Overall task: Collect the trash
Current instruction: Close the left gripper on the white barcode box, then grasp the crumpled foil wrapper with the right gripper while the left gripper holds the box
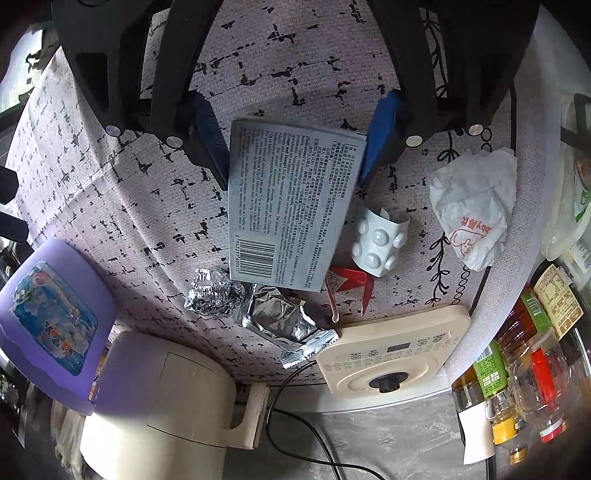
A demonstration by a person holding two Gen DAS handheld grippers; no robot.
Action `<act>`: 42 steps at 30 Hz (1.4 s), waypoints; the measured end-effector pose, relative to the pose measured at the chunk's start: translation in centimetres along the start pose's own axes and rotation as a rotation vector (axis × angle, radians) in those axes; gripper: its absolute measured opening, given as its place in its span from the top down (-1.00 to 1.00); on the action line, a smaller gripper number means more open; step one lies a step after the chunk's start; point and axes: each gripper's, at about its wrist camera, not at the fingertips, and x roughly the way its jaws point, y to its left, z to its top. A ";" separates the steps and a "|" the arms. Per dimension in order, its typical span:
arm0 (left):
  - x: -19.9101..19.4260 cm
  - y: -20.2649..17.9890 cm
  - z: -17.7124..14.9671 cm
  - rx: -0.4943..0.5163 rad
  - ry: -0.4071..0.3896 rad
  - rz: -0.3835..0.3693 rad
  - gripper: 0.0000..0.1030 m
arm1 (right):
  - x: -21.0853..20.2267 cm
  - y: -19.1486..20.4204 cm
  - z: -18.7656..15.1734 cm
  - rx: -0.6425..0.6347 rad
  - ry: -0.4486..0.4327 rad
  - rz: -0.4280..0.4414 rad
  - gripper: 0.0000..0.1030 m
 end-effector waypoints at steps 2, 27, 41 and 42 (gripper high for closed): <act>-1.2 0.3 0.0 -0.028 -0.031 -0.014 -0.28 | 0.0 0.1 0.2 -0.001 -0.001 0.006 -0.37; -7.1 6.1 2.8 -0.209 -0.184 0.079 -0.28 | 6.6 4.2 6.4 -0.089 -0.018 0.022 -0.52; -4.7 7.6 5.4 -0.230 -0.196 0.056 -0.28 | 11.9 4.0 8.7 -0.075 0.024 -0.019 -0.52; -4.6 7.6 5.4 -0.228 -0.194 0.055 -0.28 | 12.3 3.9 8.7 -0.072 0.028 -0.021 -0.51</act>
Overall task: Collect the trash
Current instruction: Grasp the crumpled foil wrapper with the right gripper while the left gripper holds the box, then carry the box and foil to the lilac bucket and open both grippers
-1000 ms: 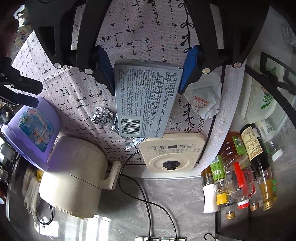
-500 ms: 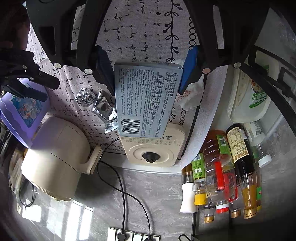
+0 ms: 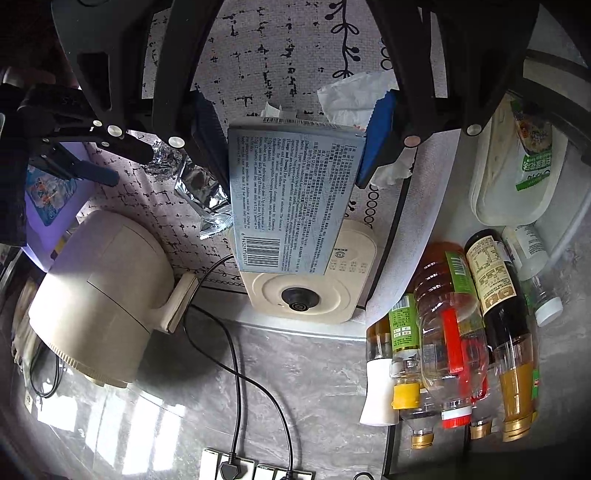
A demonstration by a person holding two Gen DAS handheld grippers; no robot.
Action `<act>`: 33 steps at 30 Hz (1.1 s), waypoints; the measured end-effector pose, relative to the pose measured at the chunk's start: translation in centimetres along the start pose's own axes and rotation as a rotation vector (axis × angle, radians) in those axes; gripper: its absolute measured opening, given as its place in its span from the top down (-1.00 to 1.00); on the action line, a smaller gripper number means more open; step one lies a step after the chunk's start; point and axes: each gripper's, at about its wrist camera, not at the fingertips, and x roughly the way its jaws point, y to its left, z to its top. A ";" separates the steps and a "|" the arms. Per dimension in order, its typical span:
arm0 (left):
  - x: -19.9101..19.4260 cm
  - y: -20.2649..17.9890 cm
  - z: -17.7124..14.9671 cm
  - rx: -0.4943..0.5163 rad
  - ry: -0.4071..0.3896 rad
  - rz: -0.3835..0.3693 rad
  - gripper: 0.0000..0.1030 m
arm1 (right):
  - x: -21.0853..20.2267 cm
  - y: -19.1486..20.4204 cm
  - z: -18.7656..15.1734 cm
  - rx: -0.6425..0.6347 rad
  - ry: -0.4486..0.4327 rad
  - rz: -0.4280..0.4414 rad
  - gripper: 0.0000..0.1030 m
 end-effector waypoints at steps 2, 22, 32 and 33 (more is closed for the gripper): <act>0.2 -0.1 -0.1 0.003 0.004 -0.002 -0.28 | 0.8 -0.1 -0.2 -0.009 0.008 0.003 0.48; -6.2 -4.0 1.3 0.019 -0.128 -0.053 -0.28 | -12.2 -1.0 -1.0 -0.025 -0.187 0.010 0.52; -9.6 -8.5 3.9 0.067 -0.208 -0.127 -0.28 | -21.7 -4.3 1.0 0.005 -0.376 -0.049 0.51; -9.8 -9.0 4.1 0.075 -0.213 -0.133 -0.28 | -22.3 -4.7 1.1 0.008 -0.389 -0.065 0.51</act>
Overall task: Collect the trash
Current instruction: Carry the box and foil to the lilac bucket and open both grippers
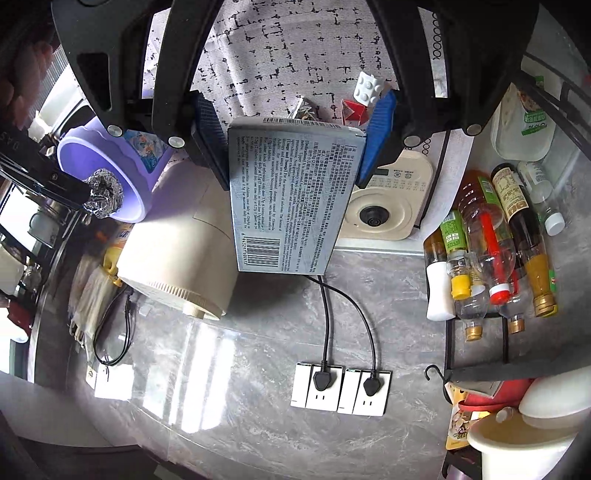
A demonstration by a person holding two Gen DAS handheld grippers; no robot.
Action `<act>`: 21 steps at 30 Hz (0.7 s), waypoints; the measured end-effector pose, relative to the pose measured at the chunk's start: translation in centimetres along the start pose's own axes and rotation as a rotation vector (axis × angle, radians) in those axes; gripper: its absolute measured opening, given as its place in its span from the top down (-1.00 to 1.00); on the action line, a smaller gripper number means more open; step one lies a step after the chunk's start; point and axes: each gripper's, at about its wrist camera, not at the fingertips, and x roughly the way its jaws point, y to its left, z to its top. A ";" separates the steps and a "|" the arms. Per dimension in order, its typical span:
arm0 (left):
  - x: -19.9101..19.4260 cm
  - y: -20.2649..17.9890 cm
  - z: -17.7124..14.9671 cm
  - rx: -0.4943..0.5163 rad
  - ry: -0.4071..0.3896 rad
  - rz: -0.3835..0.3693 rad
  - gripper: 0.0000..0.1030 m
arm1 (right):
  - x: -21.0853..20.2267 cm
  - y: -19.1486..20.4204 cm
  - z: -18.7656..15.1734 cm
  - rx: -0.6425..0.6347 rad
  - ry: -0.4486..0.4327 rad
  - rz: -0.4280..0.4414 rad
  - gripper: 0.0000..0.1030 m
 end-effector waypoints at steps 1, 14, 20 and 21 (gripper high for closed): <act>0.0 -0.4 0.3 0.008 -0.005 -0.004 -0.28 | -0.4 -0.5 0.4 0.003 -0.011 -0.016 0.51; 0.7 -4.3 2.9 0.064 -0.039 -0.078 -0.28 | -2.5 -6.6 3.4 0.014 -0.063 -0.187 0.50; 1.9 -5.1 3.2 0.072 -0.028 -0.102 -0.28 | -1.4 -8.6 1.7 0.064 -0.043 -0.261 -0.38; 2.2 -5.3 3.2 0.076 -0.024 -0.106 -0.28 | -1.6 -8.7 1.3 0.064 -0.047 -0.260 -0.37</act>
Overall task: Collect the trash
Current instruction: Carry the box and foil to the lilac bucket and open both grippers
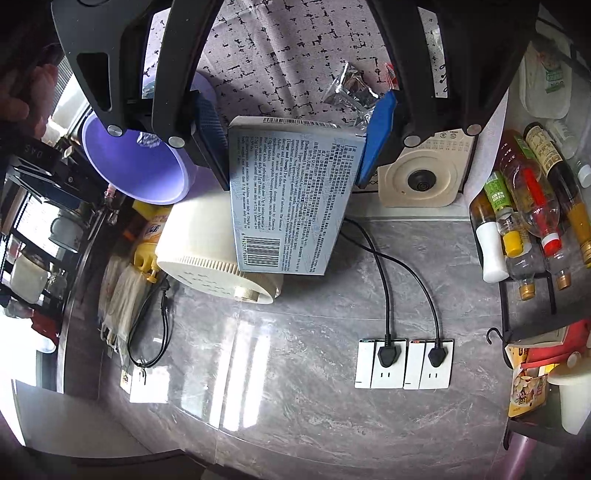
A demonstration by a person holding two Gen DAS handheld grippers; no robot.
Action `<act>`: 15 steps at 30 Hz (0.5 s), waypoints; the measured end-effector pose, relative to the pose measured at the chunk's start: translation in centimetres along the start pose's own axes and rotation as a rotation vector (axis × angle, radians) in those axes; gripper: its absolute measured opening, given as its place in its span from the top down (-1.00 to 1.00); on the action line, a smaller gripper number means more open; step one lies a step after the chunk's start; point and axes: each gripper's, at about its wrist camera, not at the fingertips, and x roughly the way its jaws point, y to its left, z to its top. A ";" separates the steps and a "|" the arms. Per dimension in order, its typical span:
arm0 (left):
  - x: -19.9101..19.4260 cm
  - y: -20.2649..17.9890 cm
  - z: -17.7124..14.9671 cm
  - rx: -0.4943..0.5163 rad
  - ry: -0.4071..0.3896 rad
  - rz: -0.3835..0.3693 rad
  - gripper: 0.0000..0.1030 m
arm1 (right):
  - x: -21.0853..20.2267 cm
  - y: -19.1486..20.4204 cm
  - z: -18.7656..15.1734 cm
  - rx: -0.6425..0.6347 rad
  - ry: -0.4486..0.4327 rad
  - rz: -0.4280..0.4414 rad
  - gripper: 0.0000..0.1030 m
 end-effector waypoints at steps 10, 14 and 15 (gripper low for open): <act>3.4 -4.4 0.8 0.041 0.026 -0.117 -0.28 | -2.8 -3.2 -1.6 0.054 -0.003 -0.072 -0.49; 4.9 -7.4 1.1 0.072 0.039 -0.180 -0.28 | -4.4 -5.5 -2.1 0.098 -0.005 -0.118 -0.49; 5.2 -8.3 1.1 0.080 0.042 -0.198 -0.28 | -4.8 -5.9 -2.2 0.101 -0.005 -0.132 -0.49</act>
